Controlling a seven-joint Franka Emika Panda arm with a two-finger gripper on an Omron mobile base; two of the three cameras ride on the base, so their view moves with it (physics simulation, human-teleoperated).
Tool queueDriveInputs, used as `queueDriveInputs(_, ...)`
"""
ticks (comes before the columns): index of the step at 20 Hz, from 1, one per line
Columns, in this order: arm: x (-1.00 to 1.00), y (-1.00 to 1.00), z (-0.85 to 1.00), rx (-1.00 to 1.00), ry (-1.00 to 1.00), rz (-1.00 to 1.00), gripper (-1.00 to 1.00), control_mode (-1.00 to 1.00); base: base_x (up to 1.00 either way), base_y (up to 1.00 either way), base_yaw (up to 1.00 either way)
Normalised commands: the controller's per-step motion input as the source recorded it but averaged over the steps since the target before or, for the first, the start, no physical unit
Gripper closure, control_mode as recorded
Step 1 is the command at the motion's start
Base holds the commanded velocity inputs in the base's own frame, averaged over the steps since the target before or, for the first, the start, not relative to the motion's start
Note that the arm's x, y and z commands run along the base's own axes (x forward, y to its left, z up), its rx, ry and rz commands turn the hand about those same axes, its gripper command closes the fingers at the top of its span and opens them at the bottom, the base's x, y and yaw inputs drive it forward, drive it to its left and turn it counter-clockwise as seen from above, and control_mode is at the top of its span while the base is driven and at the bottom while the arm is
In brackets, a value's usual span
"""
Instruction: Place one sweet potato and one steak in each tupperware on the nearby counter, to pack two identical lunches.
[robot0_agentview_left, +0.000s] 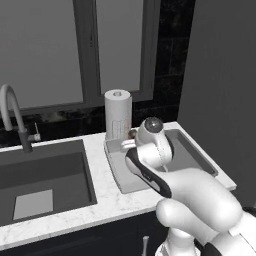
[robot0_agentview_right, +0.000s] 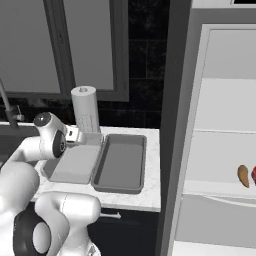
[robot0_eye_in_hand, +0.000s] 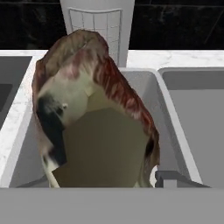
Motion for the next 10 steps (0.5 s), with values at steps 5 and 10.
queueDriveInputs(5, 0.31, 0.00, -0.47, 0.00, 0.11, 0.00, 1.00, -1.00, 0.00, 0.00, 0.00)
queueDriveInputs(10, 0.53, 0.00, -0.30, 0.00, 0.13, 0.00, 1.00, -1.00, 0.00, 0.00, 0.00)
